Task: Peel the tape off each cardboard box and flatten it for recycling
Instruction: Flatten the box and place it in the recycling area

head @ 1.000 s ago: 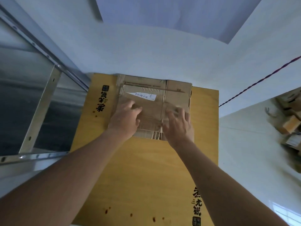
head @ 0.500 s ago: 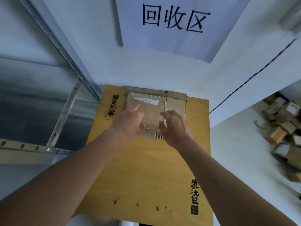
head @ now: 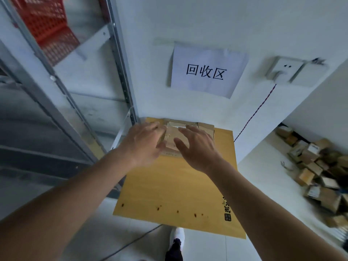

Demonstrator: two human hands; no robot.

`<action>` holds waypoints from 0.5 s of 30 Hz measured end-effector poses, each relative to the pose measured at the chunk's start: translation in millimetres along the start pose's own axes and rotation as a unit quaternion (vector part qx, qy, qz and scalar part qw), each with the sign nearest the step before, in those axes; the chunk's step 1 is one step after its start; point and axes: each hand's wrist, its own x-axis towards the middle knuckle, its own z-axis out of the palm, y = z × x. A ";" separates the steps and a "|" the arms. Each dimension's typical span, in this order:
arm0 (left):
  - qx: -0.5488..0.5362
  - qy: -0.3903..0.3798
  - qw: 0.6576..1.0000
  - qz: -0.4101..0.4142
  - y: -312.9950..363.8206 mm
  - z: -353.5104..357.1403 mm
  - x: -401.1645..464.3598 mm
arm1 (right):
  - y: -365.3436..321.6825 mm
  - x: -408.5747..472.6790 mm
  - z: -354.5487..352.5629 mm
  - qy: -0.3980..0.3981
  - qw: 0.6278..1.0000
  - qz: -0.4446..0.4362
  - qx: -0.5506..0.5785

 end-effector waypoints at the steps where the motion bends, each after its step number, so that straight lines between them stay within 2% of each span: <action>1: 0.006 0.005 1.000 -0.003 -2.0 -10.8 -14.8 | -12.7 -9.8 -7.8 0.006 1.000 -0.004 -0.003; 15: 0.025 0.111 0.989 -0.096 -22.7 -142.6 -190.3 | -180.3 -90.6 -90.2 0.058 0.988 -0.143 -0.029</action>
